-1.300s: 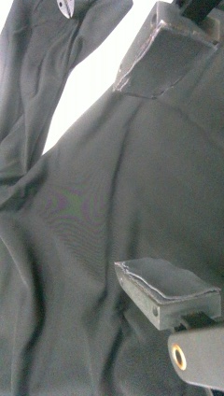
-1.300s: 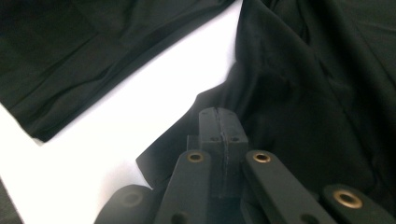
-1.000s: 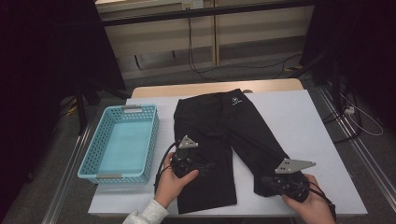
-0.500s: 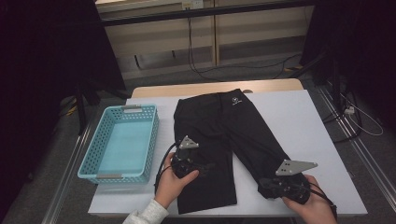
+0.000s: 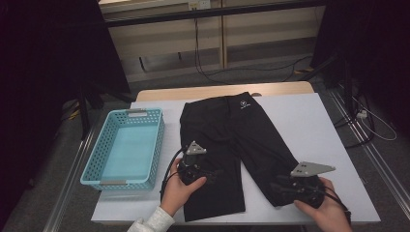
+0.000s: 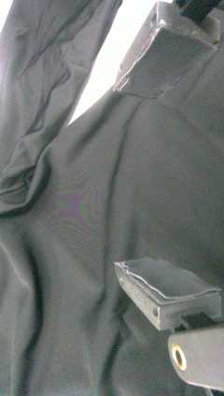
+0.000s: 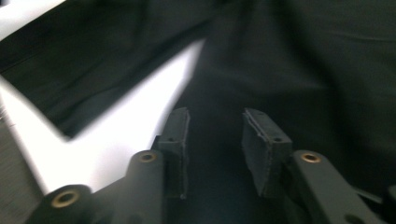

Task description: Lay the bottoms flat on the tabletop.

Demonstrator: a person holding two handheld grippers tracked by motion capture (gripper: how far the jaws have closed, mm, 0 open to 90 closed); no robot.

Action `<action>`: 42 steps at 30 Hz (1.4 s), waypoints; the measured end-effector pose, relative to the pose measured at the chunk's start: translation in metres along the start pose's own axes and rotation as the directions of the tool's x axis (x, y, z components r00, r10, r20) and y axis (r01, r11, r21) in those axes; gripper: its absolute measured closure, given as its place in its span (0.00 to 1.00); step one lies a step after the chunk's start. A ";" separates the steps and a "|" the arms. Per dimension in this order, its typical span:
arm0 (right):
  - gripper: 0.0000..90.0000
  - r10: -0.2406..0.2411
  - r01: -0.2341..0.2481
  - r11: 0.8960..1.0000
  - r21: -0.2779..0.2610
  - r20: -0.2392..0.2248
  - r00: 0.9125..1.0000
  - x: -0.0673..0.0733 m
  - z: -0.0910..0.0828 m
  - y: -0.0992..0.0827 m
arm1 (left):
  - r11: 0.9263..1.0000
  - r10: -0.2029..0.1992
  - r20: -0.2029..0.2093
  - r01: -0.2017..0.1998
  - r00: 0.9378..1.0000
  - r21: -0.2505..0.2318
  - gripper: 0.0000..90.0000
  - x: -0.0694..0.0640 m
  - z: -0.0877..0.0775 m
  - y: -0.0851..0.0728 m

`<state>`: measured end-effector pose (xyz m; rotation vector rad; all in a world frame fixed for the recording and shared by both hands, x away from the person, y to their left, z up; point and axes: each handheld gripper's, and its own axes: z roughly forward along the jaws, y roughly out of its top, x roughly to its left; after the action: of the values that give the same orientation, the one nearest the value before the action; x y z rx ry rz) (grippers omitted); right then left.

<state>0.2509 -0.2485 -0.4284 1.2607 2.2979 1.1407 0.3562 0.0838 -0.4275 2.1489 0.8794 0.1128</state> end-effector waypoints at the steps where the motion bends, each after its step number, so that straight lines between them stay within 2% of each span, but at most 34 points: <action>1: 0.63 0.010 -0.009 1.000 -0.006 0.038 0.999 -0.006 -0.003 -0.002 | 1.000 0.001 -0.001 -0.001 1.000 0.000 0.14 0.000 0.000 0.000; 2: 0.63 0.010 -0.009 1.000 -0.005 0.080 0.997 -0.014 -0.006 -0.004 | 1.000 -0.002 0.000 0.002 1.000 -0.003 0.14 0.000 0.001 0.000; 5: 0.61 0.034 -0.035 0.999 0.003 0.134 0.990 -0.029 -0.009 -0.010 | 1.000 -0.001 -0.003 0.001 1.000 -0.001 0.14 0.001 0.001 0.000; 7: 0.59 0.045 -0.048 0.999 0.017 0.178 0.983 -0.039 -0.011 -0.015 | 1.000 -0.001 -0.004 0.001 1.000 -0.002 0.14 0.001 0.001 0.000; 9: 0.58 0.062 -0.066 0.998 0.012 0.202 0.977 -0.045 -0.012 -0.017 | 1.000 -0.002 -0.005 0.002 1.000 -0.002 0.14 0.001 0.000 0.001; 12: 0.58 0.092 -0.093 0.996 -0.007 0.206 0.974 -0.051 -0.015 -0.019 | 1.000 0.001 -0.005 -0.001 1.000 -0.001 0.14 0.000 0.000 0.001; 14: 0.58 0.122 -0.125 0.992 0.001 0.226 0.966 -0.054 -0.017 -0.020 | 1.000 -0.001 -0.005 0.001 1.000 -0.002 0.14 0.000 0.000 0.001; 16: 0.59 0.131 -0.136 0.991 0.004 0.241 0.962 -0.058 -0.018 -0.022 | 1.000 0.002 -0.004 -0.002 1.000 0.001 0.14 0.000 0.000 0.001; 19: 0.61 0.141 -0.153 0.988 0.028 0.247 0.959 -0.063 -0.016 -0.026 | 1.000 0.002 -0.004 -0.002 1.000 0.000 0.14 -0.001 0.000 0.001; 22: 0.66 0.144 -0.158 0.987 0.042 0.239 0.960 -0.065 -0.012 -0.028 | 1.000 0.004 -0.002 -0.004 1.000 0.002 0.14 -0.001 0.001 0.001; 25: 0.84 0.149 -0.163 0.985 0.052 0.211 0.966 -0.066 -0.012 -0.026 | 1.000 0.012 -0.003 -0.012 1.000 0.002 0.14 -0.002 0.001 0.001; 27: 0.92 0.143 -0.157 0.986 0.056 0.194 0.970 -0.066 -0.011 -0.025 | 1.000 0.012 -0.001 -0.012 1.000 0.001 0.14 -0.003 0.001 0.001; 29: 0.98 0.142 -0.151 0.988 0.035 0.181 0.973 -0.065 -0.014 -0.022 | 1.000 0.011 -0.003 -0.011 1.000 0.000 0.14 -0.003 0.000 0.001; 32: 0.99 0.158 -0.162 0.987 0.002 0.190 0.969 -0.068 -0.013 -0.016 | 1.000 0.010 -0.006 -0.010 1.000 0.001 0.14 -0.002 0.001 0.001; 34: 0.99 0.172 -0.174 0.985 -0.007 0.212 0.962 -0.075 -0.010 -0.010 | 1.000 0.016 -0.001 -0.016 1.000 0.002 0.14 -0.003 0.001 0.002; 36: 0.99 0.179 -0.181 0.983 -0.013 0.249 0.952 -0.083 -0.005 -0.008 | 1.000 0.013 0.000 -0.013 1.000 -0.002 0.14 -0.004 0.000 0.002; 37: 0.99 0.186 -0.188 0.982 -0.016 0.250 0.950 -0.085 -0.004 -0.009 | 1.000 0.016 -0.003 -0.016 1.000 -0.002 0.14 -0.003 0.000 0.002; 40: 0.99 0.174 -0.187 0.982 0.021 0.272 0.947 -0.088 0.000 -0.014 | 1.000 0.009 -0.005 -0.009 1.000 0.001 0.14 -0.001 0.001 0.001; 42: 0.94 0.185 -0.194 0.981 0.011 0.265 0.947 -0.089 0.001 -0.016 | 1.000 0.011 -0.009 -0.011 1.000 0.004 0.14 -0.001 0.000 0.000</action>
<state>0.2935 -0.3251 -0.4516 1.5723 2.0472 0.9251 0.3557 0.0830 -0.4270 2.1587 0.8740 0.1259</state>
